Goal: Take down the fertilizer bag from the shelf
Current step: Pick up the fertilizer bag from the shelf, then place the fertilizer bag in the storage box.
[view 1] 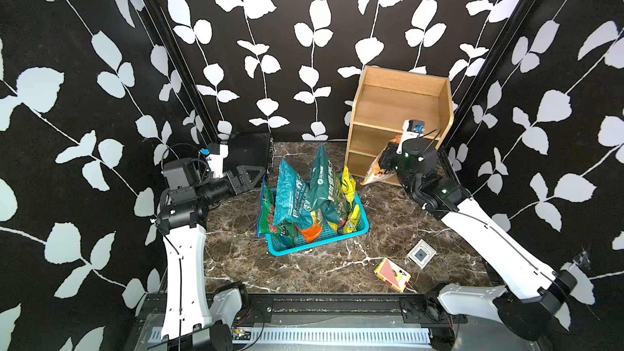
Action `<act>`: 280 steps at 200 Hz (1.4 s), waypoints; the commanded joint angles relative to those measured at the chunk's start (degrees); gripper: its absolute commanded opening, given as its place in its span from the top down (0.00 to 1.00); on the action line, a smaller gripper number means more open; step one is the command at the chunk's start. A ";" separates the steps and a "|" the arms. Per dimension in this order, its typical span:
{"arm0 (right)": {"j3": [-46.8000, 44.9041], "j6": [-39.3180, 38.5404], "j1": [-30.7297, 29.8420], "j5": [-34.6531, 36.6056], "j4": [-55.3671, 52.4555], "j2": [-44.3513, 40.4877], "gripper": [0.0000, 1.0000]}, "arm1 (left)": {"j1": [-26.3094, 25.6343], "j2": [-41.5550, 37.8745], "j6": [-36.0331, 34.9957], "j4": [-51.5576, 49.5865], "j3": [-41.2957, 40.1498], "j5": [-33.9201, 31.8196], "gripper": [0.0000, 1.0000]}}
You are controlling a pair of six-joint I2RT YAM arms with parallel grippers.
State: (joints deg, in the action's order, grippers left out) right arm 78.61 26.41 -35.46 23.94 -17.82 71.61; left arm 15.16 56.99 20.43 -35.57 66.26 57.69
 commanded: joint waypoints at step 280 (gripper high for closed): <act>11.85 -13.72 -40.38 17.01 0.22 4.79 1.00 | 0.20 -0.26 0.00 1.34 -0.63 1.20 0.01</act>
State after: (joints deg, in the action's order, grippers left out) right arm 86.96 12.80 -75.50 36.86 -26.85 76.09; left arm 15.16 56.99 20.43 -35.55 66.26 57.89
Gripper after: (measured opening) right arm 0.045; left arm 0.986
